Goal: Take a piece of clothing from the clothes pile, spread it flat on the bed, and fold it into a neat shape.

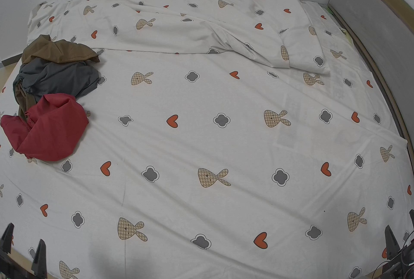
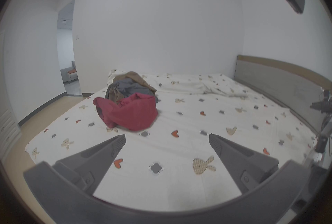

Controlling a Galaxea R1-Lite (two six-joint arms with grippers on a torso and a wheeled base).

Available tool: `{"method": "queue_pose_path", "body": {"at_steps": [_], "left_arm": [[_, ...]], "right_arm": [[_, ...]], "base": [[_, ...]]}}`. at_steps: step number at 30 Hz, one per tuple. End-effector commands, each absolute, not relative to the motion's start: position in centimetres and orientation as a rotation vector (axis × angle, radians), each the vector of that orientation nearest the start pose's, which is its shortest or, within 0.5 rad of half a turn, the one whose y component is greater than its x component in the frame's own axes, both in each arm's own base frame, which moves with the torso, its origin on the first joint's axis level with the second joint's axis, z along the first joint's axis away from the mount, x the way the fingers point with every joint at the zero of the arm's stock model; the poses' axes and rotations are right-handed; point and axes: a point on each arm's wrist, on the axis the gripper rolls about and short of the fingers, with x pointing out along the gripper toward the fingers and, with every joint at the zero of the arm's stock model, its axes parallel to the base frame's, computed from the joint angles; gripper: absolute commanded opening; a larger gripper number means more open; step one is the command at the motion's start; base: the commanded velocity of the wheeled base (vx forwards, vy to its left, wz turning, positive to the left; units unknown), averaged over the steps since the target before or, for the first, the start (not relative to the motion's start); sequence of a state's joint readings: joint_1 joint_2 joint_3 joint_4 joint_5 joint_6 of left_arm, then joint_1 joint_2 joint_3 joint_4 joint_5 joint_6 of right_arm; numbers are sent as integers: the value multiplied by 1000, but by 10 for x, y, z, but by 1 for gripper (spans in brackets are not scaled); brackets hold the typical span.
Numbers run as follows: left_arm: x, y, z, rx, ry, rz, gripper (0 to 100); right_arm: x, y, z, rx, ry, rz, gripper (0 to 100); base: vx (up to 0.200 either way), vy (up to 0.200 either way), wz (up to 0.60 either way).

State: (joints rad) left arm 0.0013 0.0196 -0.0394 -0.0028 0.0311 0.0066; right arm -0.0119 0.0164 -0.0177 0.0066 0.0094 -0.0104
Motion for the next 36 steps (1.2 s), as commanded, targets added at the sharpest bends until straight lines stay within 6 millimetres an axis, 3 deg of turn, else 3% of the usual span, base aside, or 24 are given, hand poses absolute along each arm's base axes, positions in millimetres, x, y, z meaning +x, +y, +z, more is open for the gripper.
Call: {"method": "queue_pose_path", "body": {"at_steps": [1,2,3,4,5,6,7,8,9,10,11,13,14,15,16,18,20,23,26,29,36], "left_arm": [[-37,2,239,-233,-209,-28,100],[-35,2,263,-269,-207,-31,100],[-33,2,276,-278,-198,-29,100],[-33,2,276,-278,-198,-29,100],[-8,1,290,-275,-66,-6,100],[0,1,290,-274,-39,-2,100],[20,0,287,-270,38,8,100],[28,0,284,-269,70,13,100],[28,0,284,-269,70,13,100],[52,-1,280,-266,158,25,100],[62,-1,278,-263,189,35,100],[62,-1,278,-263,189,35,100],[103,7,267,-213,324,173,100],[105,7,267,-209,331,183,100],[135,19,257,-155,426,304,100],[151,26,253,-133,473,356,100],[184,34,242,-118,564,402,100],[210,40,236,-102,632,405,100],[231,44,232,-61,723,388,100],[246,46,231,12,836,337,100],[256,46,233,199,969,121,100]], "right_arm": [[-38,0,241,164,-262,55,100],[-33,-1,275,237,-279,73,100],[-32,-1,293,277,-294,84,100],[-32,-1,293,277,-294,84,100],[-15,0,317,346,-236,91,100],[-6,0,316,347,-196,87,100],[28,1,304,353,-47,60,100],[42,2,295,357,14,41,100],[42,2,295,357,14,41,100],[73,0,269,348,163,-19,100],[83,-2,263,352,197,-46,100],[83,-2,263,352,197,-46,100],[130,-17,227,383,326,-171,100],[133,-18,225,383,331,-178,100],[159,-32,197,394,403,-252,100],[173,-42,178,410,443,-303,100],[191,-59,141,443,510,-370,100],[192,-61,114,494,582,-322,100],[173,-57,97,613,669,-134,100],[152,-56,94,684,663,1,100],[127,-40,93,748,655,252,100]], "base": [[0,0,0],[0,0,0],[0,0,0],[0,0,0],[0,0,0],[0,0,0],[0,0,0],[0,0,0],[0,0,0],[0,0,0],[0,0,0],[0,0,0],[0,0,0],[0,0,0],[0,0,0],[0,0,0],[0,0,0],[0,0,0],[0,0,0],[0,0,0],[0,0,0]]}}
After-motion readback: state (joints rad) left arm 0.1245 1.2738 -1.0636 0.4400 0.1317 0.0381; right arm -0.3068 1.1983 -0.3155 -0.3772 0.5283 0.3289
